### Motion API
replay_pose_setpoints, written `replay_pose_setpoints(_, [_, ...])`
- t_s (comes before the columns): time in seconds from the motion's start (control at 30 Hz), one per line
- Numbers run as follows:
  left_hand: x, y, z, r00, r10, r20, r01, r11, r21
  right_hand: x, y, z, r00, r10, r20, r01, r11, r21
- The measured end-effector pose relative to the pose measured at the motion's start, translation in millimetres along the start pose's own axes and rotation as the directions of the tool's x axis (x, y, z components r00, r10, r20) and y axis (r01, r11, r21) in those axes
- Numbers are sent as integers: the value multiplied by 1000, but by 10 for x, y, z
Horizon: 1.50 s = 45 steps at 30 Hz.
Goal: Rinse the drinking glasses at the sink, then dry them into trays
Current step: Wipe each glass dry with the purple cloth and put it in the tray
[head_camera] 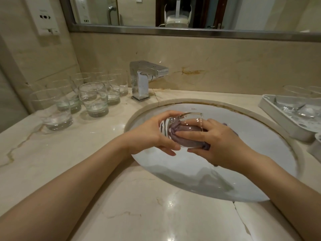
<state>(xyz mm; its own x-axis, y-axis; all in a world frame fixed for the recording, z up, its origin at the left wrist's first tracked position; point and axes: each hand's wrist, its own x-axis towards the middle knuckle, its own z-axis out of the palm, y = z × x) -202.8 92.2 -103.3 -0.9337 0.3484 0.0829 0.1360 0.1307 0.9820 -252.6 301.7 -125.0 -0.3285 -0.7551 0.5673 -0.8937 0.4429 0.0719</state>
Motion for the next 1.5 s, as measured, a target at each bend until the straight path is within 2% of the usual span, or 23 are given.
replay_pose_setpoints(0.07, [15, -39, 36, 1000, 23, -16, -23, 999, 47, -16, -6, 2, 996, 82, 34, -86, 986, 143])
replay_pose_setpoints(0.13, [23, -82, 75, 994, 90, -68, -77, 980, 181, -2, -51, -8, 971, 206, 124, -237, 907, 349])
replay_pose_setpoints(0.17, [18, -103, 72, 978, 186, -88, -150, 936, 317, 23, -94, -21, 949, 265, 172, -315, 819, 480])
replay_pose_setpoints(0.23, [20, -169, 14, 913, 406, -26, -299, 712, 635, 75, -155, -61, 887, 355, 296, -451, 526, 722])
replay_pose_setpoints(0.3, [24, -201, -20, 869, 493, 42, -348, 549, 760, 96, -171, -111, 828, 362, 429, -529, 245, 813])
replay_pose_setpoints(0.33, [24, -199, -18, 862, 505, 37, -351, 544, 762, 100, -175, -117, 819, 364, 444, -537, 212, 817])
replay_pose_setpoints(0.4, [35, -191, 6, 852, 524, -10, -356, 594, 722, 95, -200, -100, 835, 382, 396, -513, 278, 812])
replay_pose_setpoints(0.47, [31, -128, 37, 886, 455, -89, -312, 728, 611, 85, -220, -79, 869, 402, 289, -461, 445, 768])
replay_pose_setpoints(0.53, [-3, -24, 48, 970, 210, -127, -166, 943, 289, 50, -178, -57, 937, 318, 144, -340, 739, 581])
replay_pose_setpoints(0.6, [-31, 19, 36, 999, 3, -41, -4, 1000, -17, 18, -79, -23, 990, 129, 54, -138, 961, 239])
replay_pose_setpoints(0.63, [-38, 34, 23, 999, -34, -3, 34, 996, -85, 15, -40, -18, 996, 74, 42, -79, 989, 127])
replay_pose_setpoints(0.7, [-42, 47, 0, 999, -38, 18, 40, 992, -122, 20, -31, -33, 997, 61, 38, -63, 996, 68])
replay_pose_setpoints(0.8, [-45, 51, 9, 1000, -5, 17, 5, 1000, -18, 24, -74, -52, 992, 96, 76, -107, 982, 155])
replay_pose_setpoints(0.87, [-33, 8, 14, 1000, 22, 2, -22, 997, 75, 36, -127, -78, 964, 204, 169, -255, 890, 379])
replay_pose_setpoints(0.97, [-31, -66, 3, 985, 170, -27, -153, 936, 318, 78, -199, -124, 877, 335, 346, -479, 544, 689])
replay_pose_setpoints(1.03, [-26, -119, -16, 953, 303, 10, -262, 804, 535, 102, -213, -173, 808, 348, 476, -571, 261, 778])
replay_pose_setpoints(1.1, [-29, -112, -2, 937, 346, 37, -301, 751, 588, 110, -196, -206, 775, 339, 533, -605, 154, 781])
replay_pose_setpoints(1.2, [-5, -99, 30, 937, 348, -23, -283, 796, 536, 107, -208, -188, 816, 354, 457, -558, 280, 781])
replay_pose_setpoints(1.27, [-23, -41, 34, 970, 230, -74, -193, 922, 337, 84, -224, -151, 873, 362, 327, -481, 526, 701])
replay_pose_setpoints(1.33, [-44, 18, 30, 997, 57, -47, -53, 994, 96, 48, -185, -105, 949, 258, 181, -313, 836, 451])
replay_pose_setpoints(1.37, [-41, 23, 25, 1000, 15, -19, -14, 999, 40, 29, -149, -77, 970, 194, 145, -231, 921, 313])
replay_pose_setpoints(1.43, [-36, 18, 25, 1000, 2, 0, -2, 1000, -7, 14, -89, -55, 979, 152, 133, -173, 971, 167])
replay_pose_setpoints(1.5, [-21, 2, 25, 1000, 23, -12, -23, 1000, -17, 11, -79, -61, 980, 156, 124, -173, 975, 139])
